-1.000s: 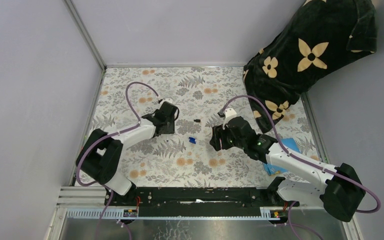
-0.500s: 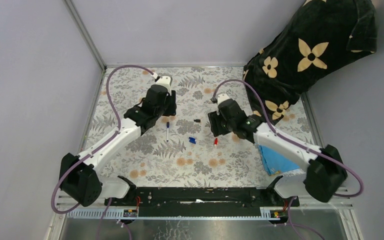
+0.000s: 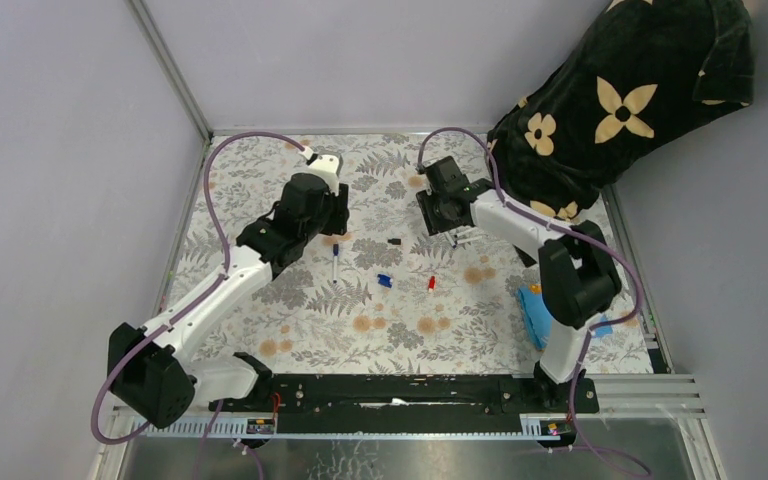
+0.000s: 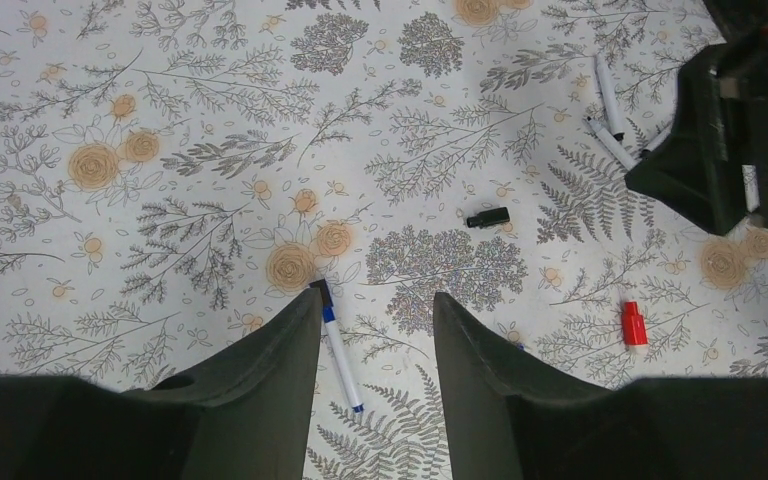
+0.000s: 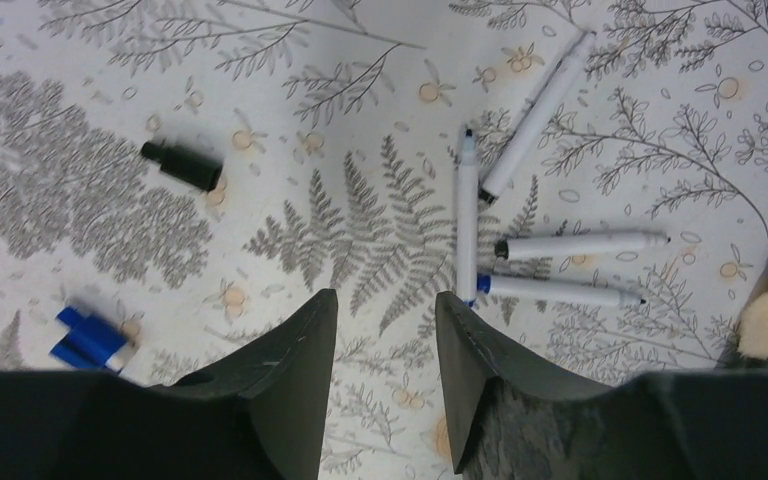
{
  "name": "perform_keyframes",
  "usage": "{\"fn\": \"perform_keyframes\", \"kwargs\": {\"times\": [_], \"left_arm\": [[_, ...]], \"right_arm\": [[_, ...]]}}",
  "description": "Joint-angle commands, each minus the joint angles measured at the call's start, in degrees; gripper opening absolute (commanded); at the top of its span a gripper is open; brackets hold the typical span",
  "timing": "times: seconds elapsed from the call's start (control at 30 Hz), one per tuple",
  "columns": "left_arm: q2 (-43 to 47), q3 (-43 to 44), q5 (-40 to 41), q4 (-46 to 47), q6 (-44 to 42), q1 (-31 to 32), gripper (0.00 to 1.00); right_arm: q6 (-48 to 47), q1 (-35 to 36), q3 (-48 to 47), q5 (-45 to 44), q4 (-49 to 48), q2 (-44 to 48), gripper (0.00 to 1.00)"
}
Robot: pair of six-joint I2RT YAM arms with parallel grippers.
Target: Insert the pens into the pen caps
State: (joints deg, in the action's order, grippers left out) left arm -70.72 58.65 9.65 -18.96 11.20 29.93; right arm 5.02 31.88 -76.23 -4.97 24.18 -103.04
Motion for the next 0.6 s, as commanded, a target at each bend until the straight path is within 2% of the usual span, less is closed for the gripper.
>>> {"fn": "perform_keyframes", "kwargs": {"times": [0.0, 0.27, 0.57], "left_arm": [[1.8, -0.6, 0.8, 2.1, 0.1, -0.6, 0.52], [1.6, -0.7, 0.5, 2.0, 0.2, -0.7, 0.52], [1.1, -0.7, 0.4, 2.0, 0.2, -0.7, 0.52]], "right_arm": [[0.8, -1.6, -5.8, -5.3, 0.4, -4.2, 0.47], [11.4, -6.1, -10.0, -8.2, -2.8, -9.3, 0.47], [13.7, -7.9, -13.8, -7.1, -1.6, -14.7, 0.45]]}}
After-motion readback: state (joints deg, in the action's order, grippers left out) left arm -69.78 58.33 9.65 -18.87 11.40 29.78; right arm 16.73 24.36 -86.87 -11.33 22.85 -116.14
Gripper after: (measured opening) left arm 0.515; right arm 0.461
